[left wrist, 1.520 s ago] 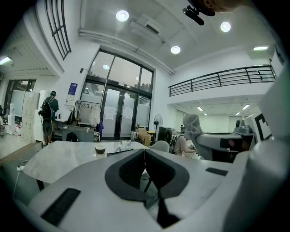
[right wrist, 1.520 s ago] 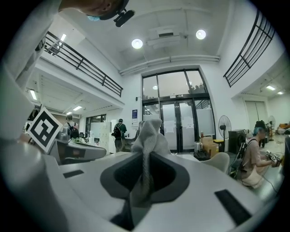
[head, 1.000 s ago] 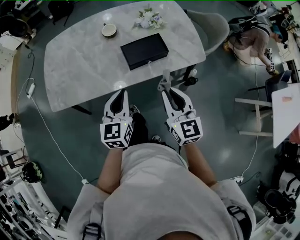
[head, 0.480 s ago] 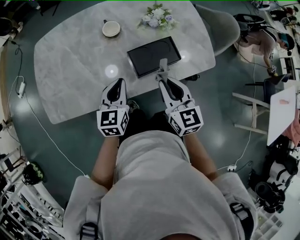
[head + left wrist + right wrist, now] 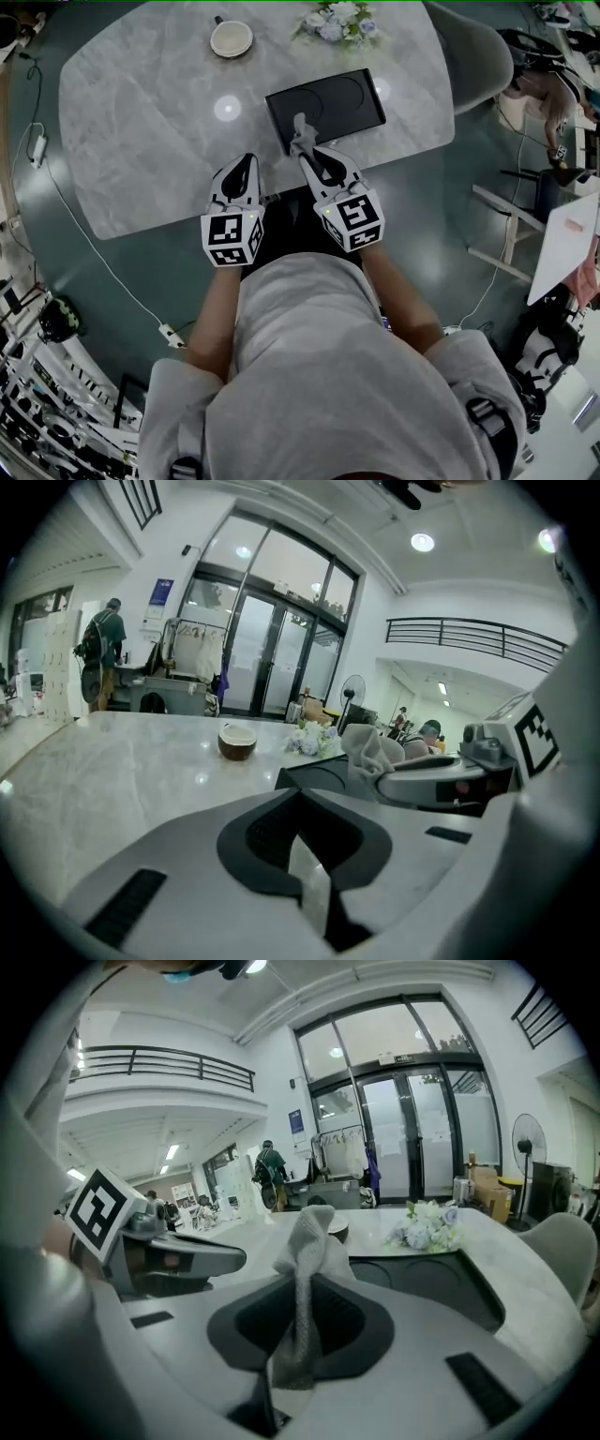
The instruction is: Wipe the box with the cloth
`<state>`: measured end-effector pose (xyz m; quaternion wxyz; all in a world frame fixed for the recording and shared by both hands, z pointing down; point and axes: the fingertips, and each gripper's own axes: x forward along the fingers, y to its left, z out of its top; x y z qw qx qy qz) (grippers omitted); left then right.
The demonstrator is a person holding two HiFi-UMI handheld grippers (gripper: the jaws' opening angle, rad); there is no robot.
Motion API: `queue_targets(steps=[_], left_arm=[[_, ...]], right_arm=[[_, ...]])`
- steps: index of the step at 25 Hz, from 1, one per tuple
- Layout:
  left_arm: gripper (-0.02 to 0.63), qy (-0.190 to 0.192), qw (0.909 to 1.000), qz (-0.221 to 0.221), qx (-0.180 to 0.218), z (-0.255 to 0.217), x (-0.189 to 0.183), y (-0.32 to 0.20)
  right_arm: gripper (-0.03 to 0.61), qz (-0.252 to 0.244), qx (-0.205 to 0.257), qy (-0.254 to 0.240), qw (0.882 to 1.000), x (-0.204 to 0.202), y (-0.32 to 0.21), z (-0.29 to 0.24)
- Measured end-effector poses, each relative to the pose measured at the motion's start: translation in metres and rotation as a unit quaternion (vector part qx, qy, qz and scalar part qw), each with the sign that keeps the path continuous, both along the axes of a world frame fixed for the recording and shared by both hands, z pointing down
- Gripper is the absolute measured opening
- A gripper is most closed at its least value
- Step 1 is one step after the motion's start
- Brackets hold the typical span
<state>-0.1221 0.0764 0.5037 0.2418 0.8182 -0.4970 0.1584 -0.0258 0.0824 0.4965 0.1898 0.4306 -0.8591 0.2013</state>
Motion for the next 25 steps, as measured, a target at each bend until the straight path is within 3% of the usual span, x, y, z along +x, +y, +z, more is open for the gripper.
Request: queue_targets(steps=[7, 11, 15, 25], left_arm=[[0.025, -0.001, 0.9971, -0.060, -0.047, 0.035, -0.008, 0.005], [0.025, 0.008, 0.9942, -0.083, -0.068, 0.055, -0.016, -0.002], [0.025, 0.007, 0.9941, -0.079, -0.073, 0.058, -0.013, 0.000], [0.025, -0.001, 0.9962, -0.053, -0.068, 0.055, 0.003, -0.016]], right_arm=[[0.060, -0.039, -0.055, 0.001, 0.998, -0.017, -0.008, 0.053], [0.060, -0.052, -0.062, -0.007, 0.997, -0.025, -0.020, 0.069], [0.060, -0.051, -0.063, -0.021, 0.997, -0.027, -0.021, 0.070], [0.060, -0.063, -0.044, 0.026, 0.997, -0.028, -0.020, 0.070]])
